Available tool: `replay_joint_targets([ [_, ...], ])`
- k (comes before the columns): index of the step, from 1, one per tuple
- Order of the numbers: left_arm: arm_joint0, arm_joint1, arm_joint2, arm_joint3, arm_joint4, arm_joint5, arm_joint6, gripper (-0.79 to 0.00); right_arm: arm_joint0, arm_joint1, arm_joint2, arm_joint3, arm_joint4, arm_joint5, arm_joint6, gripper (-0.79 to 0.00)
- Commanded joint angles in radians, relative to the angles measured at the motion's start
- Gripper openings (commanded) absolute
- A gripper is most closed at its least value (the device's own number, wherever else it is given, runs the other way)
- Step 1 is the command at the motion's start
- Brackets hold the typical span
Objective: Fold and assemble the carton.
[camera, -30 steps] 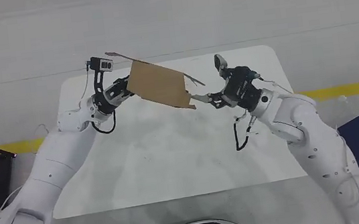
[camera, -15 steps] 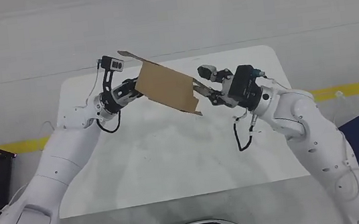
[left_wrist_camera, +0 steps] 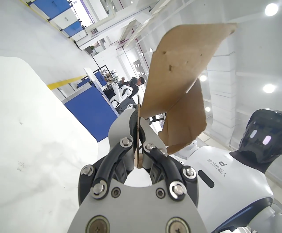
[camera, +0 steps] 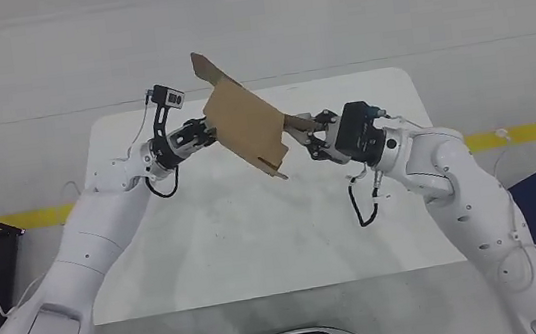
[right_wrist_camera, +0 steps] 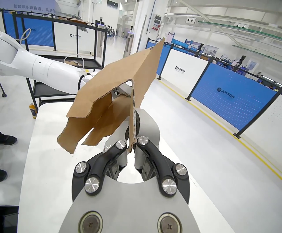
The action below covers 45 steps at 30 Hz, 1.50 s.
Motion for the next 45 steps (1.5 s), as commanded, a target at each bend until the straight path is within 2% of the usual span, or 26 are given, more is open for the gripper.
replay_joint_targets([
  [1,0.002,0.001,-0.009,0.013,0.018,0.000,0.000,0.000,0.009,-0.001,-0.001,0.015,0.009,-0.007,-0.003,-0.785],
  [4,0.007,0.009,-0.043,0.053,0.064,-0.024,0.024,0.000,0.026,-0.001,-0.001,0.053,0.030,-0.016,0.003,-0.785],
  [8,0.028,0.033,-0.129,0.131,0.119,-0.088,0.092,0.000,0.050,-0.001,0.006,0.113,0.063,-0.040,0.026,-0.785],
  [11,0.042,0.051,-0.194,0.159,0.194,-0.107,0.198,0.000,0.053,0.000,0.007,0.121,0.067,-0.042,0.032,-0.785],
  [21,0.042,0.051,-0.194,0.159,0.194,-0.107,0.198,0.000,0.053,0.000,0.007,0.121,0.067,-0.042,0.032,-0.785],
  [24,0.066,0.051,-0.170,0.122,0.289,-0.113,0.190,0.000,0.053,0.000,0.007,0.121,0.067,-0.042,0.032,-0.785],
  [26,0.097,0.040,-0.167,0.106,0.209,-0.108,0.227,0.000,0.053,0.000,0.007,0.121,0.067,-0.042,0.032,-0.785],
  [28,0.095,0.037,-0.180,0.118,0.178,-0.127,0.241,0.000,0.039,-0.002,0.009,0.145,0.093,-0.013,0.022,-0.785],
  [30,0.085,0.036,-0.197,0.125,0.135,-0.155,0.204,0.000,0.030,-0.004,0.004,0.193,0.136,0.017,0.051,-0.785],
  [32,0.047,0.041,-0.210,0.137,0.162,-0.159,0.160,0.000,0.040,-0.006,-0.009,0.247,0.181,0.047,0.134,-0.785],
  [35,0.012,0.052,-0.206,0.029,0.212,-0.122,0.122,0.000,0.072,-0.014,-0.041,0.286,0.314,0.084,0.236,-0.785],
  [36,0.006,0.061,-0.194,-0.022,0.243,-0.087,0.086,0.000,0.091,-0.016,-0.051,0.288,0.312,0.102,0.273,-0.785],
  [37,-0.007,0.075,-0.196,-0.035,0.325,-0.078,0.077,0.000,0.104,-0.019,-0.059,0.289,0.317,0.120,0.281,-0.785],
  [39,-0.027,0.097,-0.169,-0.074,0.475,-0.110,0.109,0.000,0.121,-0.028,-0.076,0.294,0.355,0.169,0.273,-0.785],
  [42,-0.064,0.127,-0.111,-0.109,0.617,-0.239,0.238,0.000,0.144,-0.039,-0.107,0.291,0.371,0.245,0.291,-0.785],
  [43,-0.074,0.135,-0.098,-0.102,0.651,-0.272,0.271,0.000,0.144,-0.039,-0.107,0.291,0.371,0.245,0.291,-0.785],
  [45,-0.074,0.135,-0.098,-0.102,0.651,-0.272,0.271,0.000,0.144,-0.039,-0.107,0.291,0.371,0.245,0.291,-0.785],
])
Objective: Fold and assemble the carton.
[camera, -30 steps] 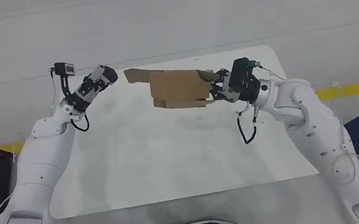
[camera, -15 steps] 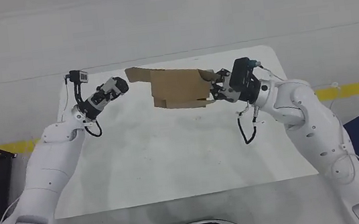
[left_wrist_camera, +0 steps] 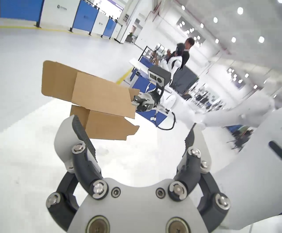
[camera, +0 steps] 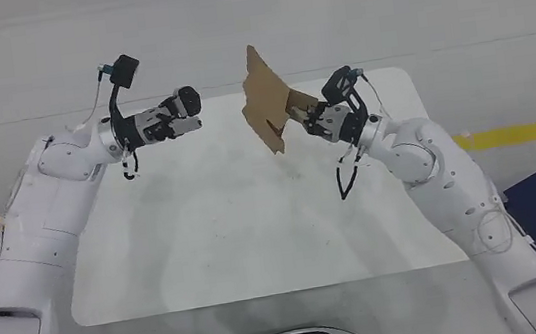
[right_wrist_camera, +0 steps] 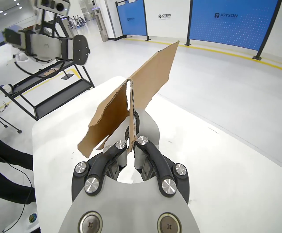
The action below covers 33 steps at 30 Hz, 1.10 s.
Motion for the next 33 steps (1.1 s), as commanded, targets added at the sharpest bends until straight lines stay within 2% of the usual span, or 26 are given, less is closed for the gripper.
replay_joint_targets([
  [1,0.001,-0.001,-0.002,0.001,-0.020,0.021,-0.023,0.000,-0.001,0.000,0.001,0.000,-0.001,-0.011,-0.001,-0.785],
  [9,0.014,-0.002,0.003,-0.011,-0.012,0.029,-0.016,0.000,-0.001,0.000,0.001,0.000,-0.001,-0.011,-0.001,-0.785],
  [11,0.036,-0.003,0.007,-0.016,-0.014,0.030,-0.002,0.000,-0.018,-0.004,0.008,0.001,0.080,-0.011,-0.042,-0.785],
  [13,0.048,-0.003,0.005,-0.007,-0.040,0.006,-0.001,0.000,-0.017,-0.004,0.011,0.002,0.092,-0.012,-0.032,-0.785],
  [16,0.052,0.004,0.026,-0.042,-0.074,-0.002,0.000,0.000,-0.023,-0.007,0.013,0.013,0.212,-0.065,-0.027,-0.785],
  [21,0.029,0.037,0.101,-0.115,-0.052,-0.002,0.000,0.000,-0.004,-0.009,0.003,0.039,0.389,-0.165,0.062,-0.785],
  [23,0.010,0.052,0.142,-0.114,-0.040,-0.002,0.000,0.000,0.009,-0.009,0.000,0.046,0.421,-0.184,0.095,-0.785],
  [28,-0.039,0.074,0.201,-0.084,-0.078,-0.002,0.000,0.000,0.026,-0.009,-0.007,0.051,0.446,-0.215,0.134,-0.785],
  [33,-0.077,0.084,0.244,-0.073,-0.105,-0.002,0.000,-0.003,0.033,-0.008,-0.011,0.047,0.445,-0.231,0.154,-0.785],
])
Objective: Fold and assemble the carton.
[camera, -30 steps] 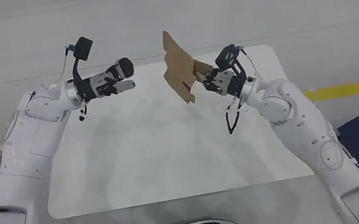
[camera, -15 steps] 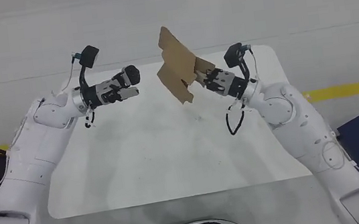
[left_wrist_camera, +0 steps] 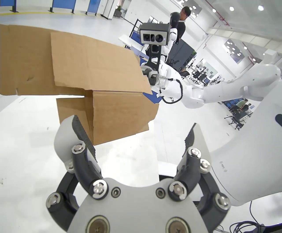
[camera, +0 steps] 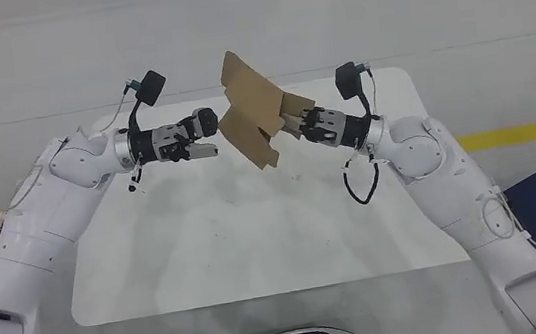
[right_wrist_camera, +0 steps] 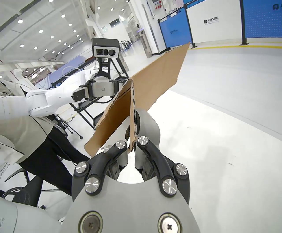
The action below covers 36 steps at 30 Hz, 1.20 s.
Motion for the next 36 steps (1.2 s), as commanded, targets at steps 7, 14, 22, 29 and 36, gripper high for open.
replay_joint_targets([
  [7,-0.051,0.012,0.118,0.005,-0.085,0.000,0.000,-0.034,0.013,-0.002,-0.014,-0.016,-0.017,-0.013,0.015,-0.785],
  [14,-0.081,0.021,0.171,0.025,-0.106,0.000,0.000,-0.049,0.017,-0.003,-0.030,-0.039,-0.056,-0.013,0.025,-0.785],
  [22,-0.115,0.018,0.229,0.061,-0.123,0.000,0.000,-0.071,0.023,-0.004,-0.039,-0.048,-0.052,-0.023,0.034,-0.785],
  [29,-0.135,0.016,0.271,0.067,-0.161,0.000,0.000,-0.179,0.025,-0.002,-0.035,-0.048,-0.041,-0.027,0.040,-0.785],
  [36,-0.162,0.021,0.309,0.071,-0.173,0.000,0.000,-0.283,0.036,-0.003,-0.045,-0.053,-0.036,-0.036,0.051,-0.785],
])
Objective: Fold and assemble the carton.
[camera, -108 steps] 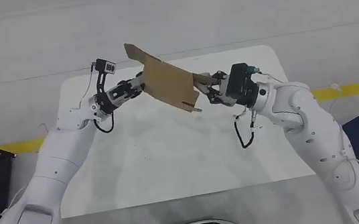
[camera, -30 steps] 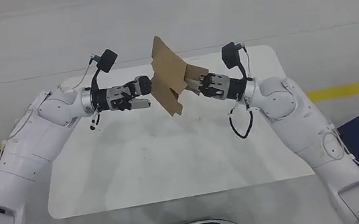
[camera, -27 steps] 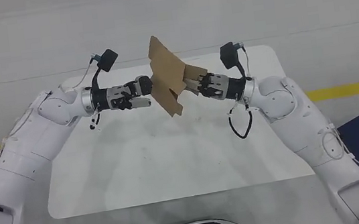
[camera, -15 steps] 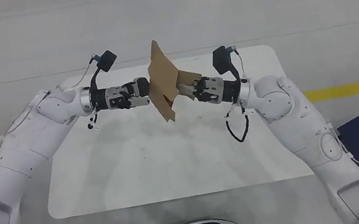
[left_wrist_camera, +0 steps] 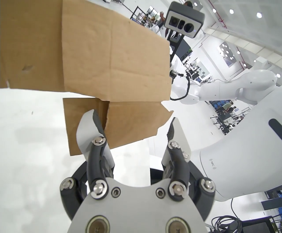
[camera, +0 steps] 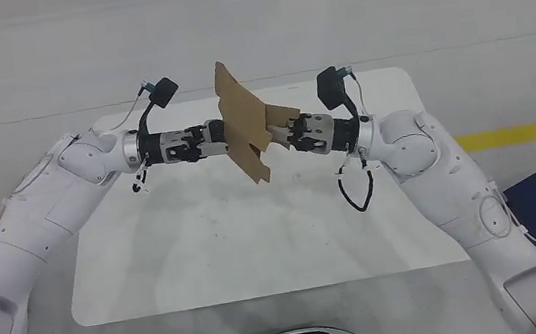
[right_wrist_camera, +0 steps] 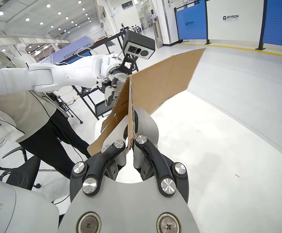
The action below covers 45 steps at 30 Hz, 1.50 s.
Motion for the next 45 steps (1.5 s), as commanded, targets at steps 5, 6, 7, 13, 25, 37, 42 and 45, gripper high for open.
replay_joint_targets([
  [5,-0.005,0.001,0.011,-0.012,-0.005,0.000,0.000,-0.394,0.002,0.000,-0.001,0.001,0.002,-0.001,0.004,-0.785],
  [6,-0.005,0.001,0.011,-0.012,-0.005,0.000,0.000,-0.400,0.002,0.000,-0.001,0.001,0.002,-0.001,0.004,-0.785],
  [7,-0.005,0.001,0.011,-0.012,-0.005,0.000,0.000,-0.406,0.002,0.000,-0.001,0.001,0.002,-0.001,0.004,-0.785],
  [13,-0.005,0.001,0.011,-0.012,-0.005,0.000,0.000,-0.428,0.002,0.000,-0.001,0.001,0.002,-0.001,0.004,-0.785],
  [25,-0.007,0.012,-0.056,0.012,-0.141,0.000,0.000,0.000,-0.009,0.005,0.018,0.099,0.018,0.038,0.015,-0.785],
  [37,0.079,0.020,-0.126,0.000,-0.231,0.000,0.101,0.000,-0.043,0.004,0.013,0.083,0.112,-0.010,0.000,-0.785],
  [42,0.195,0.019,-0.194,-0.057,-0.485,0.000,0.000,0.000,-0.053,0.006,0.013,0.110,0.297,-0.113,0.020,-0.785],
  [45,0.228,0.009,-0.188,-0.102,-0.552,0.034,-0.034,0.000,-0.046,0.007,0.002,0.124,0.359,-0.143,0.052,-0.785],
])
